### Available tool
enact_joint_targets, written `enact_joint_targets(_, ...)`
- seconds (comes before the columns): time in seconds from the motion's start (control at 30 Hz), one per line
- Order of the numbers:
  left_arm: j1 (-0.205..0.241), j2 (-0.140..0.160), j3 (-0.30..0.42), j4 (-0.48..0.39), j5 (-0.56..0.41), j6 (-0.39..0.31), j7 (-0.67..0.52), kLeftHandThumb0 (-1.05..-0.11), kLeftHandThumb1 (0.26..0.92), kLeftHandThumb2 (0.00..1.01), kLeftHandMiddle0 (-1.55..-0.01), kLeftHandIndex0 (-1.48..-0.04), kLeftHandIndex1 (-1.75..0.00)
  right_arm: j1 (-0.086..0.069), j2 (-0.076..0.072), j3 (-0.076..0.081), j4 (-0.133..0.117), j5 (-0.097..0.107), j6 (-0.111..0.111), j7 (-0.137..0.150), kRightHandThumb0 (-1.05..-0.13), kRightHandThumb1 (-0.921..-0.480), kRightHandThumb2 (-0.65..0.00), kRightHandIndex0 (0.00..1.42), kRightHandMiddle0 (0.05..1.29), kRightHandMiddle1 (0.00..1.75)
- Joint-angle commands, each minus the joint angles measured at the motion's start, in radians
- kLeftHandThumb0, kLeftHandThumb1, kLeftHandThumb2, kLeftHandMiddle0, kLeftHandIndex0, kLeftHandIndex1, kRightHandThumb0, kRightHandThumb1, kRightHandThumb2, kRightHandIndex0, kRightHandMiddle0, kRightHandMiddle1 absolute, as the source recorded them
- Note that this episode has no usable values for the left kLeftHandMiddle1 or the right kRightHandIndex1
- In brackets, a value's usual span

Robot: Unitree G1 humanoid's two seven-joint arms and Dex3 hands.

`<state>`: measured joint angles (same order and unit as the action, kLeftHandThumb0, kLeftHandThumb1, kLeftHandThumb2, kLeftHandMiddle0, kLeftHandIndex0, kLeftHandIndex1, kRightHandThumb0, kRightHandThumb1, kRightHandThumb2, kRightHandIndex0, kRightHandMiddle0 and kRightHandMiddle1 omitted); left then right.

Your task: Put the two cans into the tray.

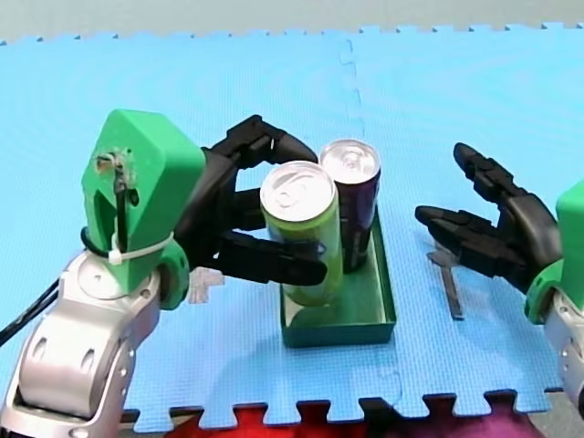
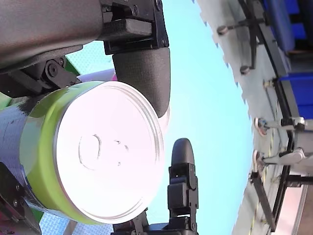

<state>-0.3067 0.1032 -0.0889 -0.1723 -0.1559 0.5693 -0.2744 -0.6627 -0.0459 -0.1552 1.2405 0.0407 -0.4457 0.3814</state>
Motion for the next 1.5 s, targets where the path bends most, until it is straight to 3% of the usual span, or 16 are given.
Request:
enact_joint_targets(0.0,-0.008,-0.002,0.004,-0.004,-0.005,-0.007,0.003,-0.199,0.760,0.06,-0.90,-0.52,-1.75,-0.002,-0.004,-0.001,-0.002,0.005,-0.002,0.000,-1.048,-0.921,-0.306,0.59,0.10,0.00)
enact_joint_targets(0.77,0.010,-0.011,-0.039,0.027,0.030,-0.063,0.010,-0.189,0.759,0.06,-0.91,-0.54,-1.75,0.005,0.004,-0.011,-0.007,0.026,-0.008,0.010,-1.048,-0.921,-0.306,0.60,0.10,0.00)
enact_joint_targets(1.47,0.029,0.001,-0.053,0.056,0.060,-0.118,-0.008,-0.222,0.756,0.08,-0.90,-0.53,-1.75,0.008,0.006,-0.037,-0.004,0.063,-0.007,0.054,-1.042,-0.921,-0.294,0.59,0.10,0.00)
